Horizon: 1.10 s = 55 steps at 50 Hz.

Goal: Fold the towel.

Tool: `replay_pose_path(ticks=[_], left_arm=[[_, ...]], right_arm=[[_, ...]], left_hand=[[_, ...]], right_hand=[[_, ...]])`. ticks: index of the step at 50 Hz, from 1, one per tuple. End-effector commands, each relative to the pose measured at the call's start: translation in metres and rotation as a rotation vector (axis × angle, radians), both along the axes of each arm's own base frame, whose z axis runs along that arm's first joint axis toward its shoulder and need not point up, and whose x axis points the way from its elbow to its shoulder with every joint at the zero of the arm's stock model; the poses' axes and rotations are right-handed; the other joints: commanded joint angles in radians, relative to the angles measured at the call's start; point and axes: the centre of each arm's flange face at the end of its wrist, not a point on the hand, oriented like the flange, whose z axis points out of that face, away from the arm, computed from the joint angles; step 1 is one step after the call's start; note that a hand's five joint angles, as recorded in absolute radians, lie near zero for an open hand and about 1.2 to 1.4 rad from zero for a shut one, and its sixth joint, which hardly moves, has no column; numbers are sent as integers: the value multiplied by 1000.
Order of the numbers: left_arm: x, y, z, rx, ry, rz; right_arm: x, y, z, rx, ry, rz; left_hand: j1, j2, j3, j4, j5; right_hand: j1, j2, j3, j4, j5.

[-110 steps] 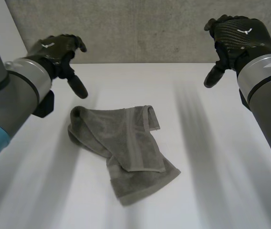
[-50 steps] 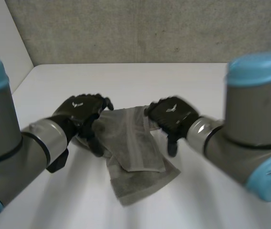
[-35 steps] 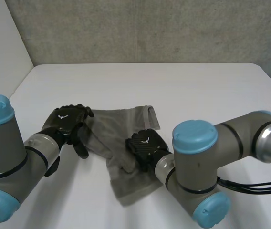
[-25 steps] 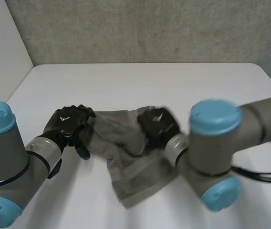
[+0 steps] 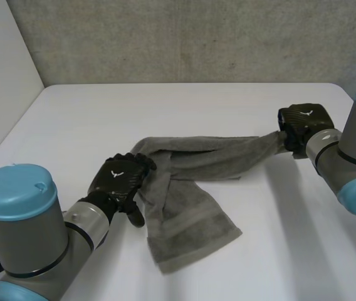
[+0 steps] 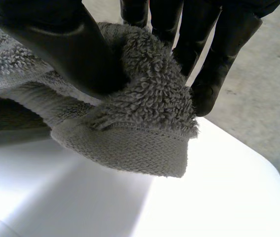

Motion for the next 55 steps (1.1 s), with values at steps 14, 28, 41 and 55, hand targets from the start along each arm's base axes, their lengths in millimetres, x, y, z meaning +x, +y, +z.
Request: replay_pose_path(ticks=[14, 28, 41, 55], left_arm=[[-39, 58, -15, 75, 18, -338], [-47, 58, -39, 91, -57, -335], [-43, 48, -41, 63, -92, -250], [-41, 46, -46, 73, -108, -242]], right_arm=[[-24, -22, -9, -14, 22, -108], [-23, -22, -15, -3, 55, -96], [-19, -19, -18, 5, 60, -84], [-18, -17, -19, 6, 67, -79]], left_hand=[[-38, -19, -25, -30, -12], [105, 124, 118, 113, 132], [628, 647, 641, 636, 655], [903, 921, 915, 910, 929]], right_hand=[[65, 89, 103, 64, 68], [65, 89, 103, 64, 68], [65, 89, 103, 64, 68], [65, 89, 103, 64, 68]])
